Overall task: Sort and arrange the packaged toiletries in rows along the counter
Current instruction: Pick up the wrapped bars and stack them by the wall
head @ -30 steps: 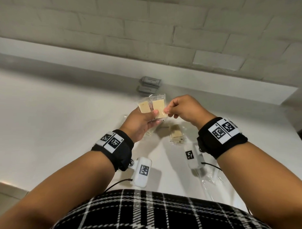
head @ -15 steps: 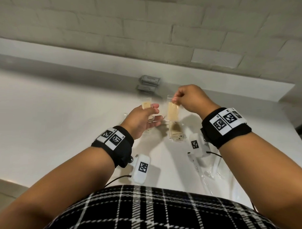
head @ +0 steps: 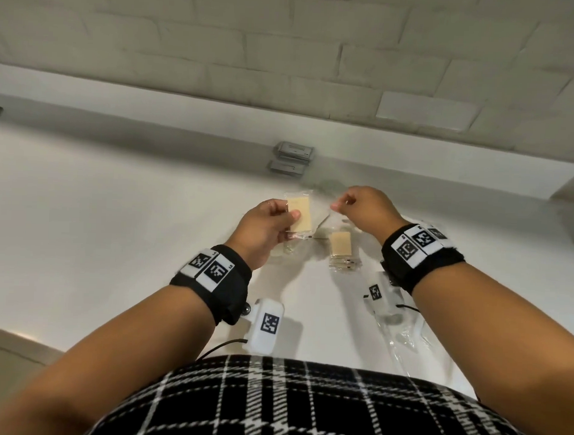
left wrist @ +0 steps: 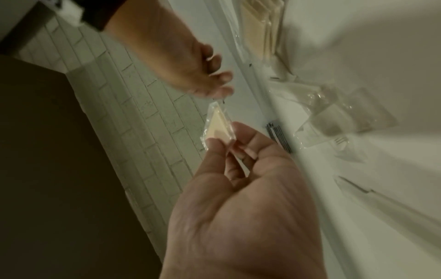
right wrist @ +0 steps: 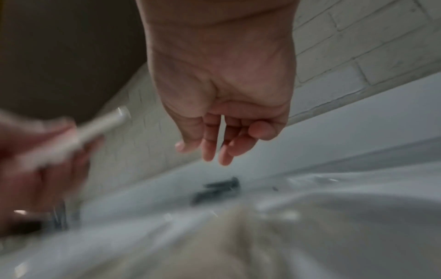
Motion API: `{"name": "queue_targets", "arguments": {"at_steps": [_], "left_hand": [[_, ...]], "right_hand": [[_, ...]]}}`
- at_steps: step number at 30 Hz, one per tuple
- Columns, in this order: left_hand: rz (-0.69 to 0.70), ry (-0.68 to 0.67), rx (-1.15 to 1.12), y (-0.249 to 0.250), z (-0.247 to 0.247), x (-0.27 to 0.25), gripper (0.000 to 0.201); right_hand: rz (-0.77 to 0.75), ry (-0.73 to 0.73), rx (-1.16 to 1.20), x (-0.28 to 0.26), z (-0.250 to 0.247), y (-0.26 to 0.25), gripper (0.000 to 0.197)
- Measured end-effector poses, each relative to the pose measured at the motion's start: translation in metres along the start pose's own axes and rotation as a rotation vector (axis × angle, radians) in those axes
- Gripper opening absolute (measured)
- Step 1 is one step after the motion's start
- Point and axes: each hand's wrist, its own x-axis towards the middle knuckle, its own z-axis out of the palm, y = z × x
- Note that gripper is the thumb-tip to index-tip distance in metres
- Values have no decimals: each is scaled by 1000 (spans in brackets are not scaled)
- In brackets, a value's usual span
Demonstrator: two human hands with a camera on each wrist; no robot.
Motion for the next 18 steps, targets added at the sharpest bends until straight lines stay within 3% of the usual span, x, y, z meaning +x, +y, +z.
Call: {"name": "queue_targets", "arguments": {"at_steps": [3,6,8,12,14,16,18], "left_hand": [[31,46,60,0,0,-1,11],[51,43,123,0,6,-1,6],[68,47,143,0,10,0,5],[46,88,172,-2,11,2,14],[1,93,149,-4,11,3,17],[-41,88,161,-8,12,4,16],[-99,63,205,-14,15,6,13]], "right_hand": [[-69,-137,241,-10,-13,-30,22],[-126,-259,229,-17,-18,-47,15],[-128,-233,195,-16,-17,-51,8],[-123,24,-65,-13,-28,-42,7],[-114,-58,16,-15,-37,-35,15],[-87,-117,-44,-17,-43,-30,23],[-55,-156,-132,-14,-44,-23,18]]}}
